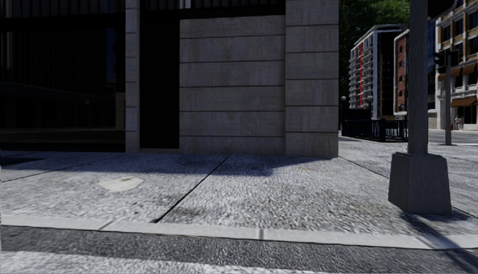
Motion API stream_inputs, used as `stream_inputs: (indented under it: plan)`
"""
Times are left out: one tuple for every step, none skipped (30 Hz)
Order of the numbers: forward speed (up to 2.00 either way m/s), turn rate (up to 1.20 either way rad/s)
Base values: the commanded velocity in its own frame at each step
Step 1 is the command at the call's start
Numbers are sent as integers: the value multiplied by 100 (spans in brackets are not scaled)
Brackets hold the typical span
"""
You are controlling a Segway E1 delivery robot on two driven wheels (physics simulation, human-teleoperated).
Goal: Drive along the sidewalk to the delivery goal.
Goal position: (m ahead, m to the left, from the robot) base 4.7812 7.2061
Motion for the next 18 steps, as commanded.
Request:
stream_inputs:
  plan:
    - [144, 0]
    - [144, 0]
    - [144, 0]
    - [144, 0]
    - [143, 0]
    - [143, 0]
    - [142, 0]
    - [142, 0]
    - [142, 0]
    - [142, 0]
    - [142, 0]
    - [141, 0]
    - [141, 0]
    - [141, 0]
    - [141, 0]
    - [141, 0]
    - [141, 0]
    - [141, 0]
